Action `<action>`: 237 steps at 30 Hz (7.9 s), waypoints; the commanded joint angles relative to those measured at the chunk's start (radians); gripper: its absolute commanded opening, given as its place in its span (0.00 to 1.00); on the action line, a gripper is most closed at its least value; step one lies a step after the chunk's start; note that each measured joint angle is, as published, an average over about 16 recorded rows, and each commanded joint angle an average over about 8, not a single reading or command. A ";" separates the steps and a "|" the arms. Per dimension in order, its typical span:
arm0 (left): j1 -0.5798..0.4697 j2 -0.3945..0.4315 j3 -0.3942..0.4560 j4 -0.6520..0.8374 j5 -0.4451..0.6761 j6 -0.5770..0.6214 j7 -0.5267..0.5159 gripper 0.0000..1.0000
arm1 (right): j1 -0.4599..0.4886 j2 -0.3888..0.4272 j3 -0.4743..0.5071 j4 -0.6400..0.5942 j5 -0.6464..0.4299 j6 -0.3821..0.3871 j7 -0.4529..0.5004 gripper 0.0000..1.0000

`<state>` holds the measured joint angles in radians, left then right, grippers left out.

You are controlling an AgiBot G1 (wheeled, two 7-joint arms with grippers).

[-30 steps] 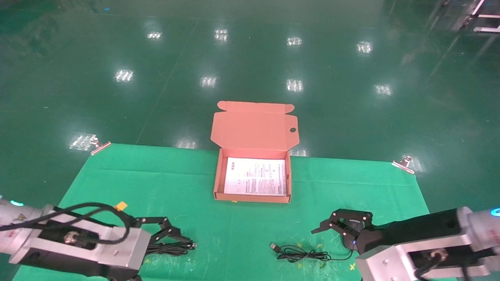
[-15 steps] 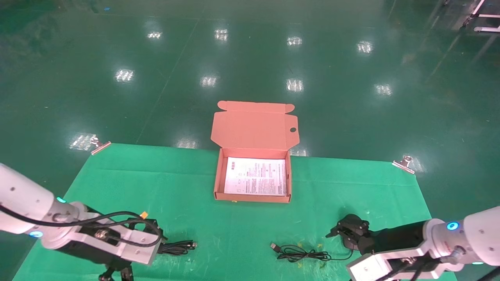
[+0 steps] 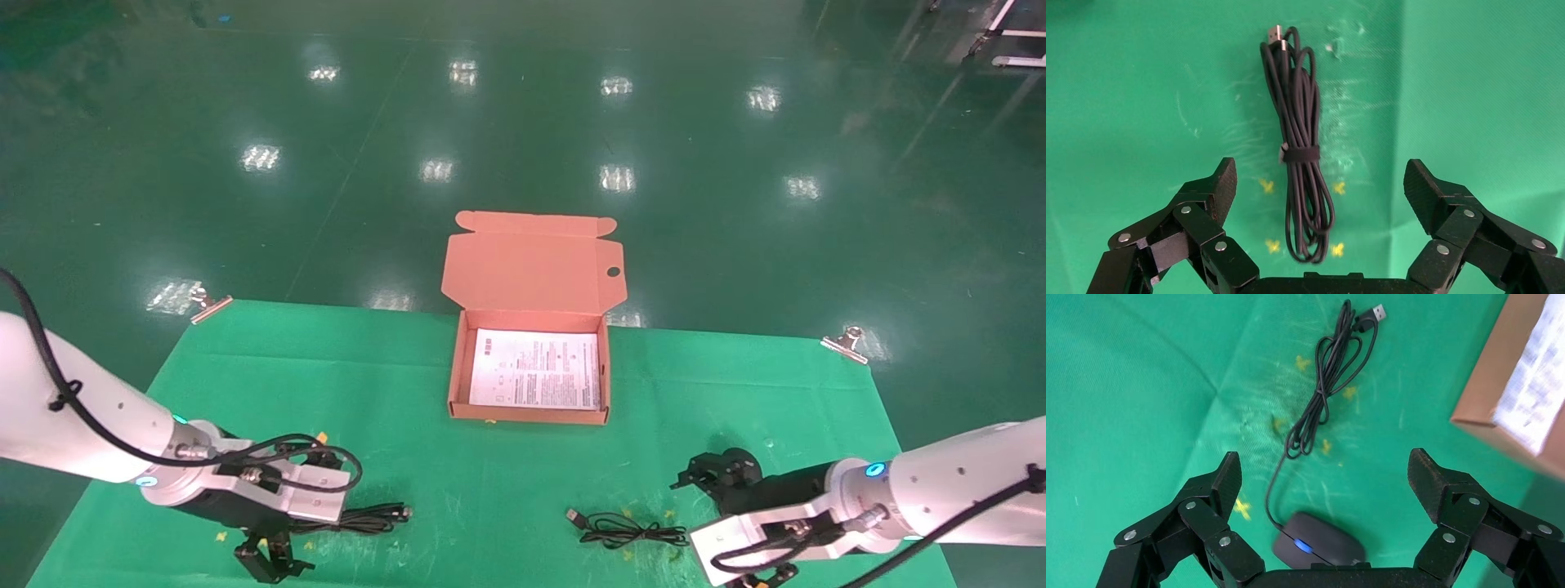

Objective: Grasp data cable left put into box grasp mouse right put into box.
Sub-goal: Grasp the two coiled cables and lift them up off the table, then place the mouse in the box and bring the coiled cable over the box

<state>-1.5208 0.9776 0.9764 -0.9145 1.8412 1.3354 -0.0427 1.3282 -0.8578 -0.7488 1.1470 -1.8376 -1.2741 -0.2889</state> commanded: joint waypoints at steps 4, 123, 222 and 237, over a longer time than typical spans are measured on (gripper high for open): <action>0.008 0.044 0.000 0.114 0.015 -0.059 0.015 1.00 | -0.001 -0.051 0.000 -0.099 0.003 0.029 0.009 1.00; -0.226 0.072 -0.070 0.029 0.093 -0.305 -0.044 0.00 | 0.347 -0.195 0.235 -0.456 0.269 0.269 -0.135 0.00; -0.170 -0.023 -0.033 -0.193 0.310 -0.286 -0.339 0.00 | 0.244 -0.506 -0.021 -0.884 0.497 0.496 -0.148 0.00; -0.166 -0.019 -0.033 -0.194 0.308 -0.287 -0.339 0.00 | 0.237 -0.492 -0.061 -0.867 0.503 0.504 -0.118 1.00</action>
<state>-1.6846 0.9630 0.9434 -1.1054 2.1455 1.0446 -0.3787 1.5641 -1.3486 -0.8128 0.2823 -1.3343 -0.7688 -0.4042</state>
